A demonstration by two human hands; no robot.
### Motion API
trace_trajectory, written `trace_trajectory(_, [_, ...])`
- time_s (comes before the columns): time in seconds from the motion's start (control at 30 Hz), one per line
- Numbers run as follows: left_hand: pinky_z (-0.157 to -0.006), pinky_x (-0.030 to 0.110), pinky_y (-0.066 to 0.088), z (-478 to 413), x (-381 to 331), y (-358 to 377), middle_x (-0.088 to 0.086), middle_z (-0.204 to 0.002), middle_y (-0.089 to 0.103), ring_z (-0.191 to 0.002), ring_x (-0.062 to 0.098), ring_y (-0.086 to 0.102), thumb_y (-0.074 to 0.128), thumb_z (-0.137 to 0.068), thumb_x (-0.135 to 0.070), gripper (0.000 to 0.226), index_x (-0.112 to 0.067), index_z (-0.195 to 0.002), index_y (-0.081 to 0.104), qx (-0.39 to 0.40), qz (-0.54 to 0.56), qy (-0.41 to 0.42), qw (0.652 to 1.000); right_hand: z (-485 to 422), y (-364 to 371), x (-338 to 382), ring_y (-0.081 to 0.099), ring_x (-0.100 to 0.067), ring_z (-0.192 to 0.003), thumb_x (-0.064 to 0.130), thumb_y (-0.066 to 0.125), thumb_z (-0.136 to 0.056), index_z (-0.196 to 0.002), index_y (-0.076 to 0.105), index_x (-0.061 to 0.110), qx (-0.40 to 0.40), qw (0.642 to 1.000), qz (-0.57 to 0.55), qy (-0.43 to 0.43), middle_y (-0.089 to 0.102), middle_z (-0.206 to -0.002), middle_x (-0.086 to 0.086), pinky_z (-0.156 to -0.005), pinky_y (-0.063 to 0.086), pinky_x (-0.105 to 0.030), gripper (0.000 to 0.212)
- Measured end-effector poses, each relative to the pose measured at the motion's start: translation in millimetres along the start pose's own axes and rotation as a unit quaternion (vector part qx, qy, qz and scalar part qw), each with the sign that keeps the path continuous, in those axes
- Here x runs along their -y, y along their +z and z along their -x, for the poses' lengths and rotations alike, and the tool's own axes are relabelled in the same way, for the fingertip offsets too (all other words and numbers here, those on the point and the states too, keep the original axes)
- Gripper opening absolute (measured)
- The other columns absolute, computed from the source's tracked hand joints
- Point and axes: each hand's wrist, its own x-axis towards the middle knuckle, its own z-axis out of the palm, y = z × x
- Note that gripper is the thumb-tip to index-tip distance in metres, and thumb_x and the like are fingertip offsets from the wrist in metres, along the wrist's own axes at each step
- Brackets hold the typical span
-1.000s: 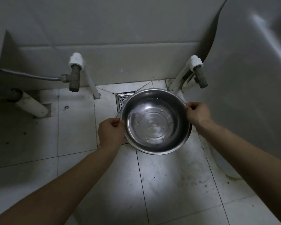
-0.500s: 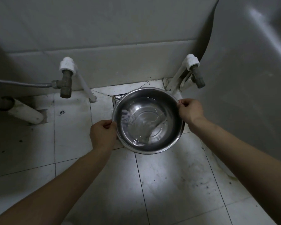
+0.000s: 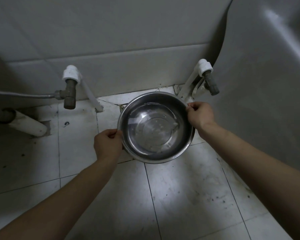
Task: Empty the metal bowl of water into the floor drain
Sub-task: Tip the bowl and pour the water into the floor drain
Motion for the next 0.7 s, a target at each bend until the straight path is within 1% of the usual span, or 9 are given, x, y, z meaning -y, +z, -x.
trace_trajectory(0.03, [-0.078,0.046,0.064,-0.6,0.2,0.2,0.007,-0.086,0.077,-0.076,0.026,0.076,0.071,-0.091,-0.015,0.016,-0.010,-0.105,0.076,0.000,0.000,-0.001,1.000,0.1,-0.1,0.4,0.063,-0.022,-0.091,0.017,0.053,-0.104,-0.102,0.075,0.004,-0.004,1.000,0.001,-0.002,0.066,-0.091,-0.008,-0.091,0.052,-0.036,0.025])
trace_trajectory(0.13, [-0.079,0.046,0.064,-2.7,1.6,0.0,0.007,-0.086,0.077,-0.077,0.027,0.076,0.073,-0.089,-0.017,0.017,-0.011,-0.105,0.077,-0.005,0.003,-0.005,1.000,-0.7,1.7,1.4,0.064,-0.024,-0.098,0.016,0.054,-0.103,-0.105,0.075,0.006,-0.014,1.000,-0.002,-0.002,0.069,-0.097,-0.009,-0.100,0.052,-0.039,0.023])
trace_trajectory(0.23, [-0.079,0.046,0.064,-5.5,4.3,-1.1,0.007,-0.088,0.078,-0.079,0.026,0.076,0.074,-0.088,-0.020,0.019,-0.012,-0.105,0.077,-0.007,0.000,-0.006,1.000,-1.2,3.8,3.1,0.065,-0.027,-0.106,0.016,0.055,-0.102,-0.106,0.074,0.007,-0.014,1.000,-0.013,0.001,0.070,-0.102,-0.010,-0.106,0.050,-0.041,0.021])
trace_trajectory(0.33, [-0.077,0.045,0.064,-5.8,5.1,-1.3,0.006,-0.088,0.078,-0.078,0.025,0.077,0.074,-0.089,-0.020,0.017,-0.013,-0.104,0.077,-0.006,0.000,-0.004,1.000,-1.3,3.7,4.3,0.066,-0.028,-0.109,0.016,0.055,-0.102,-0.108,0.074,0.008,-0.013,1.000,-0.019,0.002,0.072,-0.108,-0.012,-0.107,0.051,-0.042,0.022])
trace_trajectory(0.63, [-0.076,0.045,0.065,-7.0,3.2,1.2,0.006,-0.087,0.078,-0.077,0.025,0.076,0.073,-0.091,-0.017,0.015,-0.010,-0.104,0.077,-0.009,0.008,-0.007,1.000,-4.0,2.4,7.2,0.065,-0.027,-0.108,0.018,0.055,-0.102,-0.104,0.074,0.011,-0.011,1.000,-0.019,-0.005,0.071,-0.103,-0.009,-0.106,0.051,-0.043,0.020])
trace_trajectory(0.7, [-0.077,0.045,0.065,-7.0,3.4,2.2,0.006,-0.087,0.078,-0.077,0.025,0.076,0.074,-0.090,-0.016,0.015,-0.009,-0.103,0.078,-0.010,0.010,-0.011,1.000,-5.2,2.4,8.7,0.066,-0.027,-0.109,0.018,0.055,-0.102,-0.106,0.075,0.011,-0.011,1.000,-0.023,-0.004,0.071,-0.105,-0.008,-0.106,0.051,-0.043,0.021])
